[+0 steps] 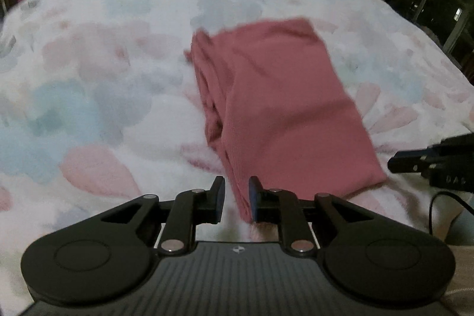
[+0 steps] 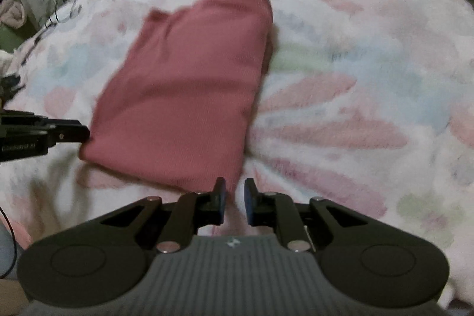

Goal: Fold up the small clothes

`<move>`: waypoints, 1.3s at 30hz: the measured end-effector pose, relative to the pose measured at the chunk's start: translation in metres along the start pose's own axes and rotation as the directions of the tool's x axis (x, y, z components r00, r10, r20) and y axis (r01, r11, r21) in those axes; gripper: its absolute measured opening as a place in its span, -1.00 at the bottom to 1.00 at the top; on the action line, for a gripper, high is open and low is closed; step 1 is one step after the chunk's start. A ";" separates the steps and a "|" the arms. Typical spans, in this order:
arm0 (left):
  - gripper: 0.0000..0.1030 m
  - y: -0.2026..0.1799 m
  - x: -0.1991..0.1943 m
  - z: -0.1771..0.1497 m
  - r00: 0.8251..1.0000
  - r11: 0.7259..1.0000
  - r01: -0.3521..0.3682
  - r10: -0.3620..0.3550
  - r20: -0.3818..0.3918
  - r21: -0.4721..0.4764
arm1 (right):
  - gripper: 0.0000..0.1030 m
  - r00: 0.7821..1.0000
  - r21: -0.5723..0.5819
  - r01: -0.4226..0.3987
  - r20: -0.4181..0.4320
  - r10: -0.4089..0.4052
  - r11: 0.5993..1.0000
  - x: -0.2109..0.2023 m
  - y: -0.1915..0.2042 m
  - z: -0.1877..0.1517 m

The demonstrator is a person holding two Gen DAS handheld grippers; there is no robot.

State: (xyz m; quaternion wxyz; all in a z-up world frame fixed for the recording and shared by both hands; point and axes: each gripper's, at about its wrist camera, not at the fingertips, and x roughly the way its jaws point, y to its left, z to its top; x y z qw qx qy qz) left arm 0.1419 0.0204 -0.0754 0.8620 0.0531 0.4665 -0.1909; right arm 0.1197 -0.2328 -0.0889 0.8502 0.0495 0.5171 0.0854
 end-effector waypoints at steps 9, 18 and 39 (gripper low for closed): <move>0.24 -0.032 -0.068 0.030 0.965 0.988 -0.155 0.147 0.217 0.020 | -0.09 0.975 -0.063 -0.004 0.220 0.018 0.998 -0.080 0.030 0.031; 0.58 -0.048 -0.111 0.026 0.902 0.970 -0.229 0.243 0.358 -0.082 | 0.45 0.933 -0.080 0.018 0.358 0.012 0.997 -0.132 0.053 0.013; 0.76 -0.074 -0.104 -0.055 0.950 0.962 -0.253 0.267 0.163 -0.102 | 0.55 0.965 -0.011 0.054 0.258 -0.049 0.998 -0.123 0.069 -0.086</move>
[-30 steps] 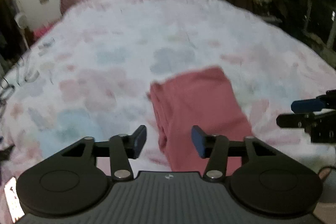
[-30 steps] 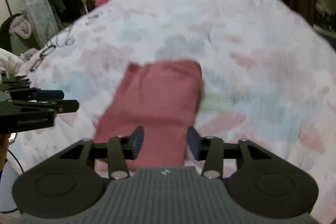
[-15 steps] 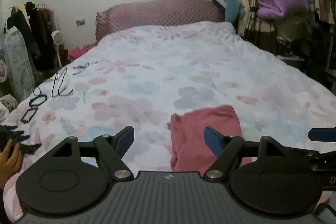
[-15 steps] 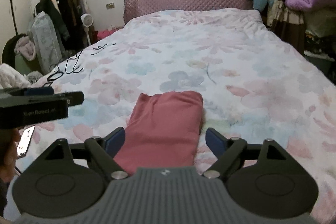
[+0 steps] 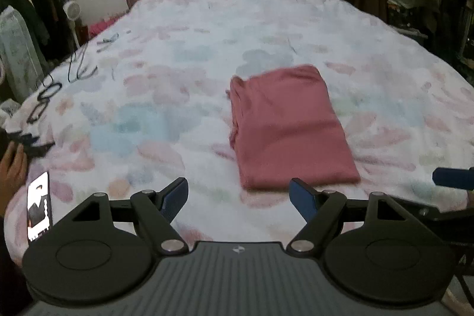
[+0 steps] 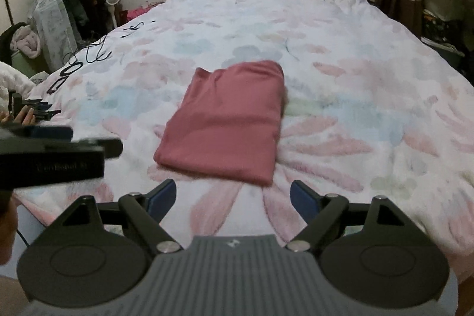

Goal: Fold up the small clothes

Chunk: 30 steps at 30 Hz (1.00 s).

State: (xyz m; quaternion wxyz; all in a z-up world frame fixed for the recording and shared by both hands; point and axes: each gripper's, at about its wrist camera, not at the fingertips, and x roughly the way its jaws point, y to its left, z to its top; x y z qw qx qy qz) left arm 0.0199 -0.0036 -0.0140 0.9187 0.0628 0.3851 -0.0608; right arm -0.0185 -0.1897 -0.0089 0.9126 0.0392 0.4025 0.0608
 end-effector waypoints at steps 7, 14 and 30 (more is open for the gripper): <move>0.76 -0.006 -0.006 -0.011 1.000 1.000 0.010 -0.010 -0.020 0.011 | 0.55 1.000 0.009 0.015 -0.004 -0.015 1.000 -0.009 0.000 -0.011; 0.76 -0.009 -0.006 -0.014 0.999 1.000 0.016 -0.015 -0.031 0.018 | 0.55 1.000 0.013 0.020 0.002 -0.020 1.000 -0.009 -0.002 -0.014; 0.76 -0.010 -0.007 -0.015 1.000 1.000 0.013 -0.013 -0.027 0.018 | 0.55 1.000 0.012 0.026 0.008 -0.026 1.000 -0.010 0.000 -0.014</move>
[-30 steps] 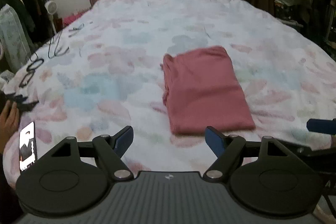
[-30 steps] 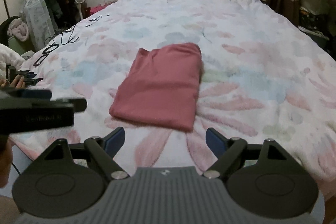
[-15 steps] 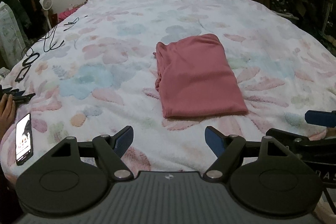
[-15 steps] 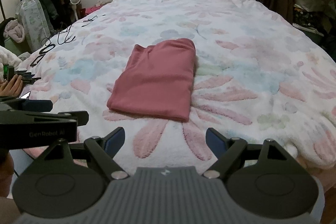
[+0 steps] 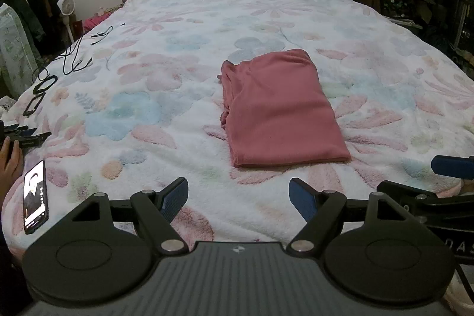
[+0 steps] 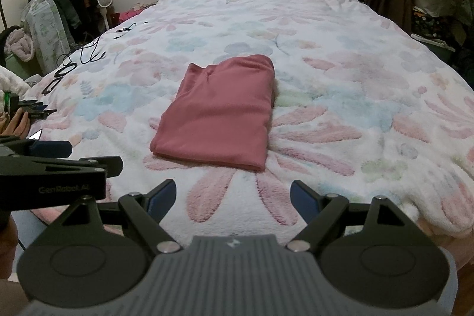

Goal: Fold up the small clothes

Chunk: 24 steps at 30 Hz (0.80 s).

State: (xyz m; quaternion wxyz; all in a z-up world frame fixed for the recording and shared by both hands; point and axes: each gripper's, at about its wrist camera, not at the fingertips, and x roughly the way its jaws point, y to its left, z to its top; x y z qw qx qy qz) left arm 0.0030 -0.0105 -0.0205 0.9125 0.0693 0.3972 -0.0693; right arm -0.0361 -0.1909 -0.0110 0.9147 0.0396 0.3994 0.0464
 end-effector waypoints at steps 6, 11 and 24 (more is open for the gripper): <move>0.76 0.000 0.000 0.000 1.000 1.000 0.001 -0.001 0.000 0.000 | 0.55 1.000 -0.001 0.001 0.002 -0.001 1.000 -0.001 0.001 -0.001; 0.76 0.000 0.000 0.000 1.000 1.000 0.000 0.000 0.000 -0.001 | 0.55 1.000 -0.002 0.002 0.002 -0.002 1.000 -0.001 0.001 -0.001; 0.76 -0.001 -0.002 0.001 1.000 1.000 0.000 0.000 0.002 0.002 | 0.55 1.000 -0.002 0.002 0.003 -0.002 1.000 -0.001 0.002 -0.001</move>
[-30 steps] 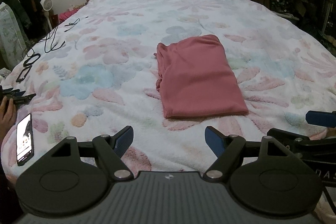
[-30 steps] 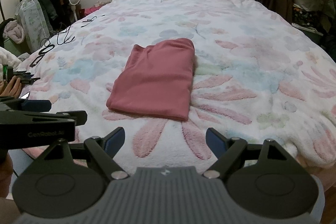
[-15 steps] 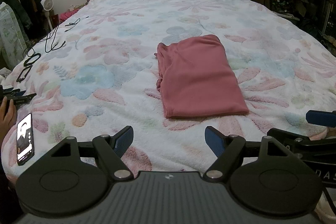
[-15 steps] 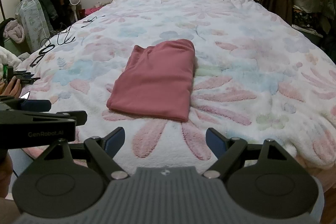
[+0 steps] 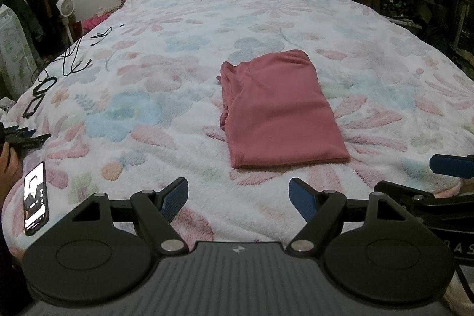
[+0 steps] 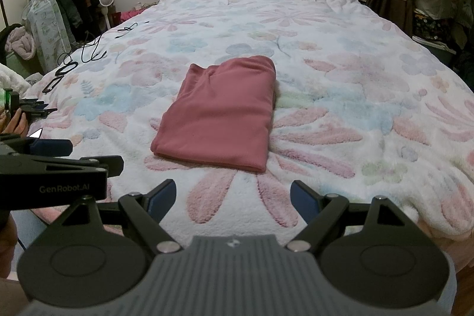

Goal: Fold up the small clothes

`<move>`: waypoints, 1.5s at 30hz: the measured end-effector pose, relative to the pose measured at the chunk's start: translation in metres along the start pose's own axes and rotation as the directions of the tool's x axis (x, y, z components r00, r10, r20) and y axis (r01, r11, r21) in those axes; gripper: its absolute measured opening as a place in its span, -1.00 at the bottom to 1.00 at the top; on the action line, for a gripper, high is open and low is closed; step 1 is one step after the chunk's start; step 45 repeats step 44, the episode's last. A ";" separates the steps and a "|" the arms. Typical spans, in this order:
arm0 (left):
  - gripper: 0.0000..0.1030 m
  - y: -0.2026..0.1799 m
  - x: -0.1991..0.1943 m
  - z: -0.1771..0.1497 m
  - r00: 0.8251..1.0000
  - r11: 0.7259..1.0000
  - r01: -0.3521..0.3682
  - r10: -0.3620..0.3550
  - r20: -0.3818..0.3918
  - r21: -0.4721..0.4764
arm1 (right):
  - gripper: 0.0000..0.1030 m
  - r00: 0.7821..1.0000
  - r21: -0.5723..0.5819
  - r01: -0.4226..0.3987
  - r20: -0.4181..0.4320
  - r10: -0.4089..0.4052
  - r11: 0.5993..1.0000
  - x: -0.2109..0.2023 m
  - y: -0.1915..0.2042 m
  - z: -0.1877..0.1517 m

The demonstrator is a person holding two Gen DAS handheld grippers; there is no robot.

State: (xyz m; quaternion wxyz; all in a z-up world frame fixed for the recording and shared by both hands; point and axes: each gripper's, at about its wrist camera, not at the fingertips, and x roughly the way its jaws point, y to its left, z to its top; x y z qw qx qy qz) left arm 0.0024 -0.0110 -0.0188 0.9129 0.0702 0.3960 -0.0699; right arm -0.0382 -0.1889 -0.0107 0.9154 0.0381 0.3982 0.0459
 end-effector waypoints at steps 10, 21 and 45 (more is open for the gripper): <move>0.76 0.000 -0.001 0.002 1.000 1.000 0.001 0.000 -0.001 0.002 | 0.55 1.000 -0.012 -0.001 -0.004 0.001 1.000 0.001 0.000 0.003; 0.76 0.000 -0.001 0.004 1.000 1.000 0.003 -0.003 -0.002 0.006 | 0.55 1.000 -0.008 0.001 -0.011 -0.001 1.000 0.003 -0.003 0.006; 0.73 0.000 0.000 0.007 1.000 1.000 0.000 0.000 -0.008 -0.005 | 0.56 1.000 -0.009 -0.001 -0.013 0.001 1.000 0.004 -0.007 0.007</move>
